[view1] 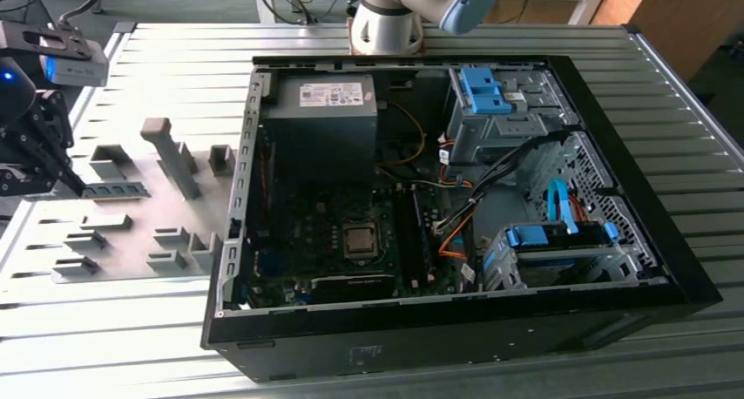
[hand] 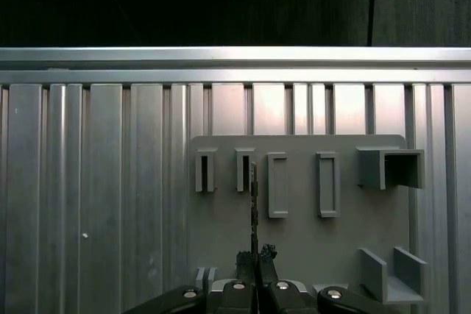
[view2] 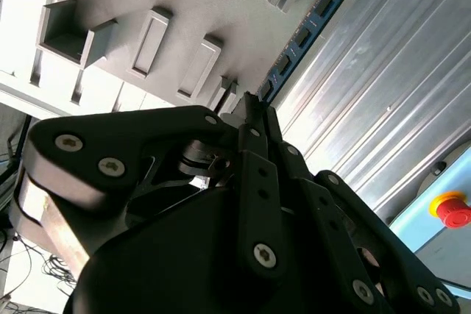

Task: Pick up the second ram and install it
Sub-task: 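Pick up the second ram and move it above second insertion slot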

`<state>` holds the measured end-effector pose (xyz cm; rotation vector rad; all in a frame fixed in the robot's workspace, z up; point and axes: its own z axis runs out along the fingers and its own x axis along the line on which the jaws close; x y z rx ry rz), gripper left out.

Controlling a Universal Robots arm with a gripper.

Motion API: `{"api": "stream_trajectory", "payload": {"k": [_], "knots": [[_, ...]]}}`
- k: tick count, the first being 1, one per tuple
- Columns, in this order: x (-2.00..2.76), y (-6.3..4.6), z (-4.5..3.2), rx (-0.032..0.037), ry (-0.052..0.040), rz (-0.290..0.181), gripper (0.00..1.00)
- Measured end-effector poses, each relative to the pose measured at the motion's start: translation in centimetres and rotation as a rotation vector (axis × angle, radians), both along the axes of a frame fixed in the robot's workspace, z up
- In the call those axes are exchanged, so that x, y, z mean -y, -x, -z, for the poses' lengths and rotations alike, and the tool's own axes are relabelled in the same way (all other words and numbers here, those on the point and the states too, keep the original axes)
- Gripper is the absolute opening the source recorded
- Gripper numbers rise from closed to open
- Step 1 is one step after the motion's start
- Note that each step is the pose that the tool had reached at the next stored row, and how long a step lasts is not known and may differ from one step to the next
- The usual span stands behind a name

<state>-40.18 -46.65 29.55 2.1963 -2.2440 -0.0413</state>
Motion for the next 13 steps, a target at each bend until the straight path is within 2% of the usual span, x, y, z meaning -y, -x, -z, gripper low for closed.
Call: {"api": "stream_trajectory", "payload": {"k": [13], "knots": [[0.00, 0.00, -0.38, -0.0001, 0.0001, 0.000, 0.14]]}}
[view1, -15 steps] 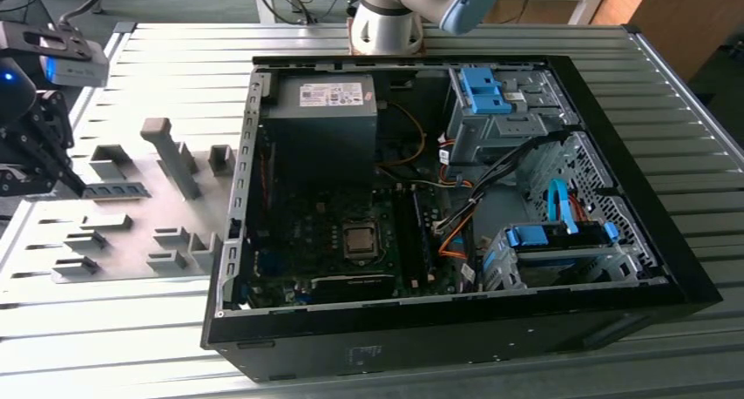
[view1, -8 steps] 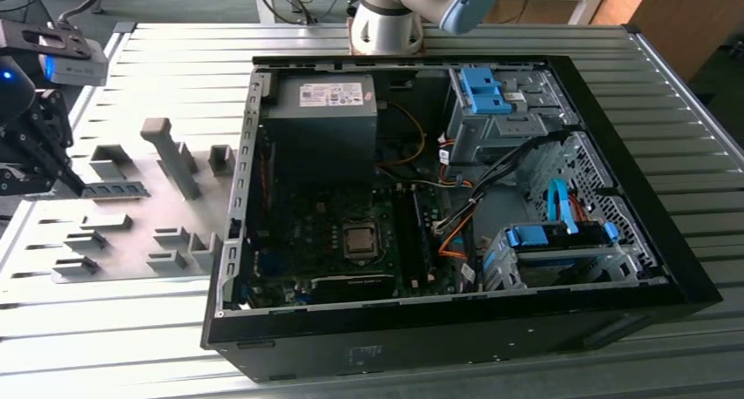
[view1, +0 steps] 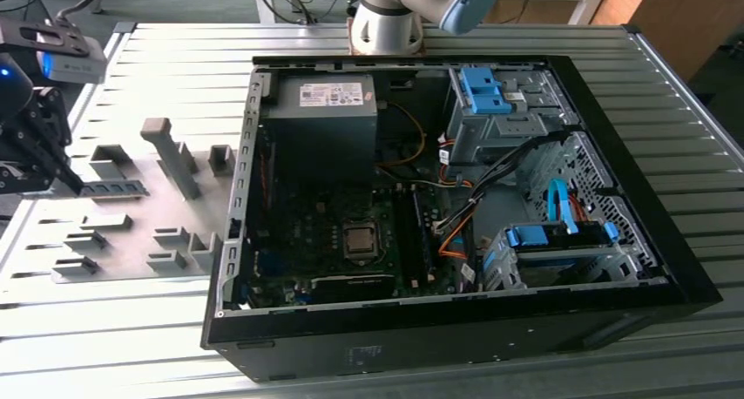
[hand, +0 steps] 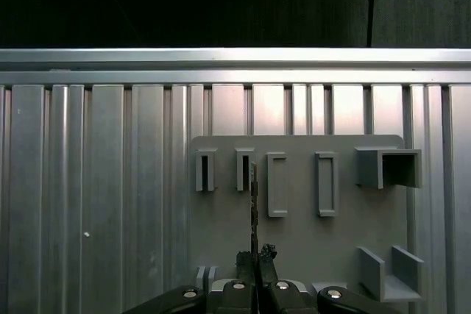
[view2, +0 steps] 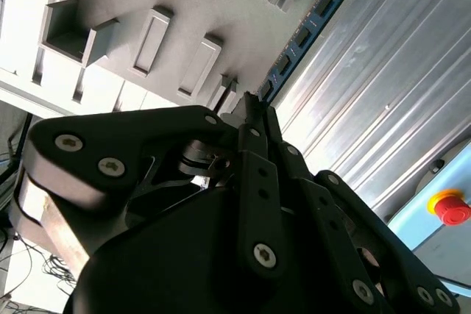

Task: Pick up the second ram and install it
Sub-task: 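Pick up the second ram and move it above second insertion slot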

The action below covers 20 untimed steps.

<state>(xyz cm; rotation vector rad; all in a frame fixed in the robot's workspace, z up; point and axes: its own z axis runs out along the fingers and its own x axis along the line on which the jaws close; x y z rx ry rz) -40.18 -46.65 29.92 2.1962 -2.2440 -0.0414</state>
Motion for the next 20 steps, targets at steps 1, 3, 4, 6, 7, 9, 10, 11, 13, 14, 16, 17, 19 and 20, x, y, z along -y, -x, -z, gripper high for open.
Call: {"api": "stream_trajectory", "payload": {"k": [1, 3, 4, 6, 7, 9, 10, 11, 13, 14, 16, 17, 19, 20], "knots": [[0.00, 0.00, -0.03, 0.0001, -0.0001, 0.000, 0.14], [0.00, 0.00, -0.09, 0.0002, -0.0001, 0.000, 0.14], [0.00, 0.00, -0.13, 0.0000, 0.0000, 0.000, 0.14], [0.00, 0.00, -0.17, 0.0001, -0.0001, 0.000, 0.14], [0.00, 0.00, -0.20, 0.0001, -0.0001, 0.000, 0.14], [0.00, 0.00, -0.24, 0.0001, -0.0001, 0.000, 0.14], [0.00, 0.00, -0.27, 0.0001, -0.0001, 0.000, 0.14], [0.00, 0.00, -0.29, 0.0001, -0.0001, 0.000, 0.14], [0.00, 0.00, -0.34, 0.0001, -0.0001, 0.000, 0.14], [0.00, 0.00, -0.37, 0.0000, -0.0001, 0.000, 0.14], [0.00, 0.00, -0.42, 0.0000, 0.0000, 0.000, 0.14], [0.00, 0.00, -0.45, 0.0000, 0.0000, 0.000, 0.14], [0.00, 0.00, -0.49, 0.0001, -0.0001, 0.000, 0.14], [0.00, 0.00, -0.52, 0.0000, 0.0000, 0.000, 0.14]]}}
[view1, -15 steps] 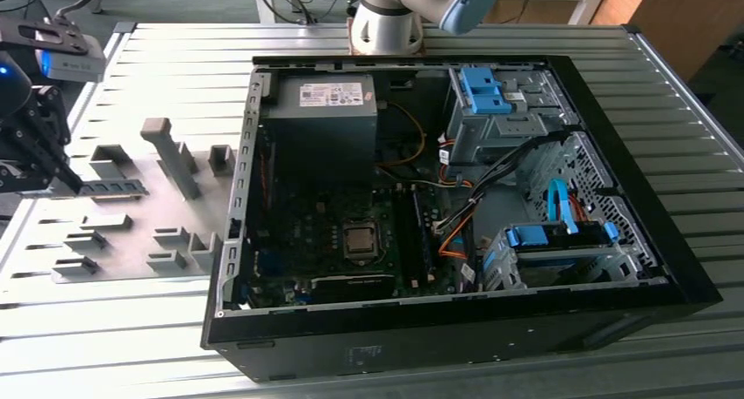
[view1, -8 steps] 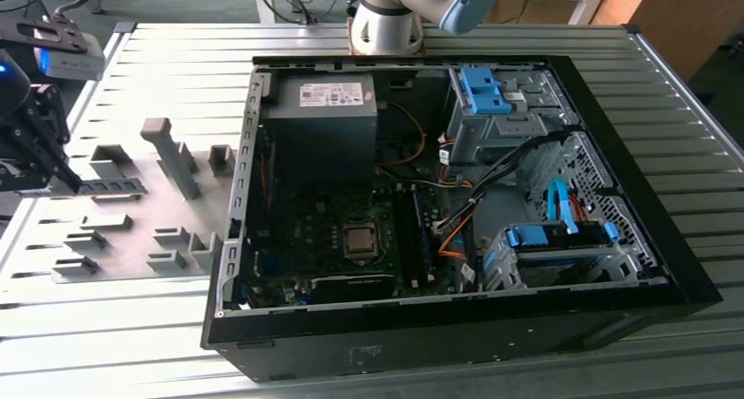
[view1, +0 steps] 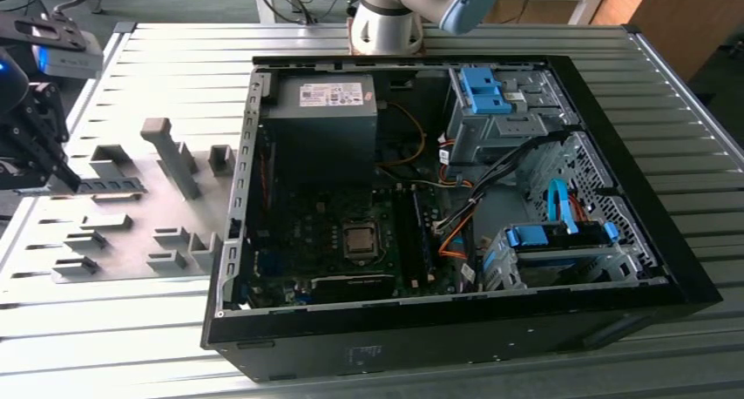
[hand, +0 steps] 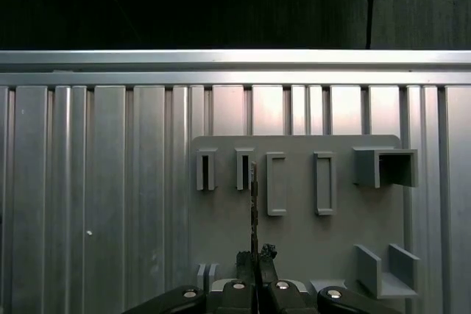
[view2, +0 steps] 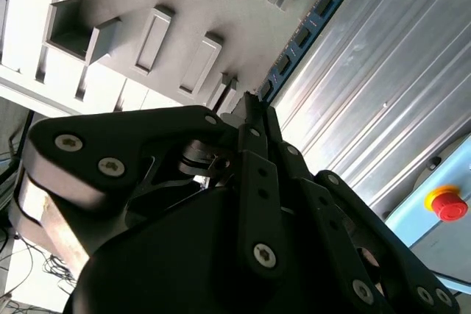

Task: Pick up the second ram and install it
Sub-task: 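Pick up the second ram and move it above second insertion slot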

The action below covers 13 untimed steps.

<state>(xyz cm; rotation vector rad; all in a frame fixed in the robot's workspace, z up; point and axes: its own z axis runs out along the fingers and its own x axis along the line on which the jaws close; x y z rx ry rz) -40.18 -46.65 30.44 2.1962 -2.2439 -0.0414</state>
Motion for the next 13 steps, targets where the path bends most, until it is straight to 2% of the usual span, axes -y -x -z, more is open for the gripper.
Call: {"api": "stream_trajectory", "payload": {"k": [13], "knots": [[0.00, 0.00, -0.27, 0.0000, 0.0000, 0.000, 0.14]]}}
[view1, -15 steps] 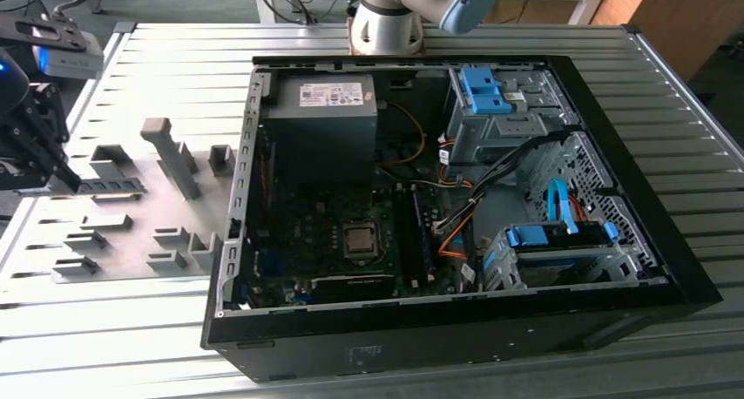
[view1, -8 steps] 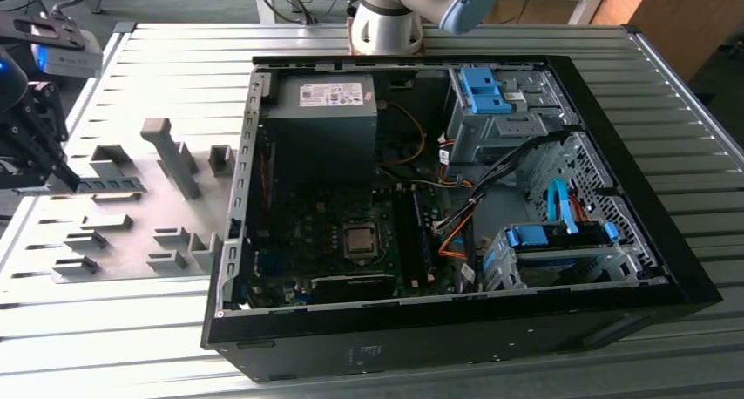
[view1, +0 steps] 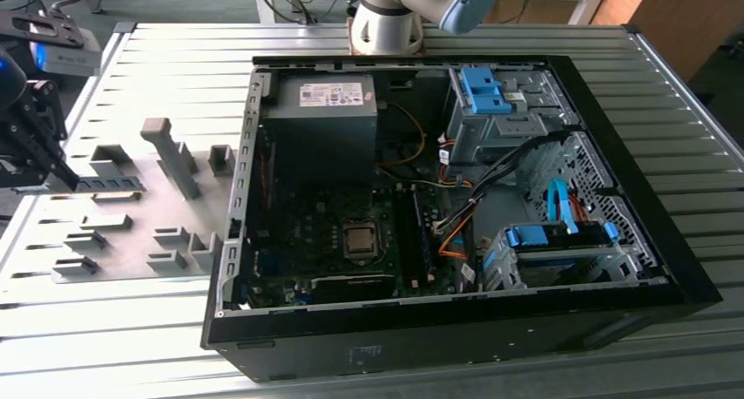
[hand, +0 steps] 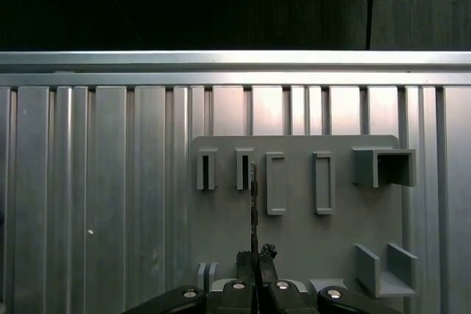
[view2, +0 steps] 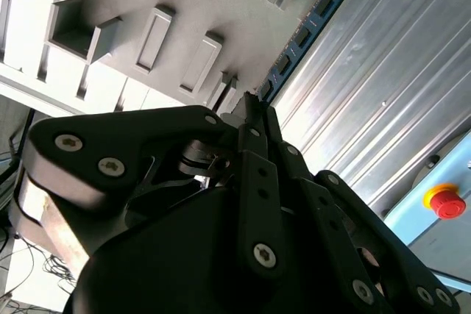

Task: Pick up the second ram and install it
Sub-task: 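Pick up the second ram and move it above second insertion slot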

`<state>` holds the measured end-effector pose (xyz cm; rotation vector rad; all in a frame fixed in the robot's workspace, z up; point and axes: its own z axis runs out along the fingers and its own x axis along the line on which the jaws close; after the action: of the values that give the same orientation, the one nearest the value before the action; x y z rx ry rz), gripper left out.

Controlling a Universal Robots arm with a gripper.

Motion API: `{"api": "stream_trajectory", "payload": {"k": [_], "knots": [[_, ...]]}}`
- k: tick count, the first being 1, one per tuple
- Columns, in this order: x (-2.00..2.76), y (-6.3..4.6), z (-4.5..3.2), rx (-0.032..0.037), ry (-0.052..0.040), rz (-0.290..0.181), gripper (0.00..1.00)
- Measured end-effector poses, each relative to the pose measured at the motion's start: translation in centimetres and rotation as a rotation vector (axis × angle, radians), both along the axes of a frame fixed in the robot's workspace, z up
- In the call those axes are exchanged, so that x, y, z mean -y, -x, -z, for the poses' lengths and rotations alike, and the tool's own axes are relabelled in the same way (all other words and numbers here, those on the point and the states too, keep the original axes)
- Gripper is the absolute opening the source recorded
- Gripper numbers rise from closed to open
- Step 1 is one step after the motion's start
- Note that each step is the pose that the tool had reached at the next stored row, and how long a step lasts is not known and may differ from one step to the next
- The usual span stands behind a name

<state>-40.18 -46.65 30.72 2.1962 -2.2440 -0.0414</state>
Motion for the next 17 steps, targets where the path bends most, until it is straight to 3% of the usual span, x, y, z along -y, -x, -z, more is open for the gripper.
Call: {"api": "stream_trajectory", "payload": {"k": [17], "knots": [[0.00, 0.00, -0.36, 0.0000, 0.0000, 0.000, 0.14]]}}
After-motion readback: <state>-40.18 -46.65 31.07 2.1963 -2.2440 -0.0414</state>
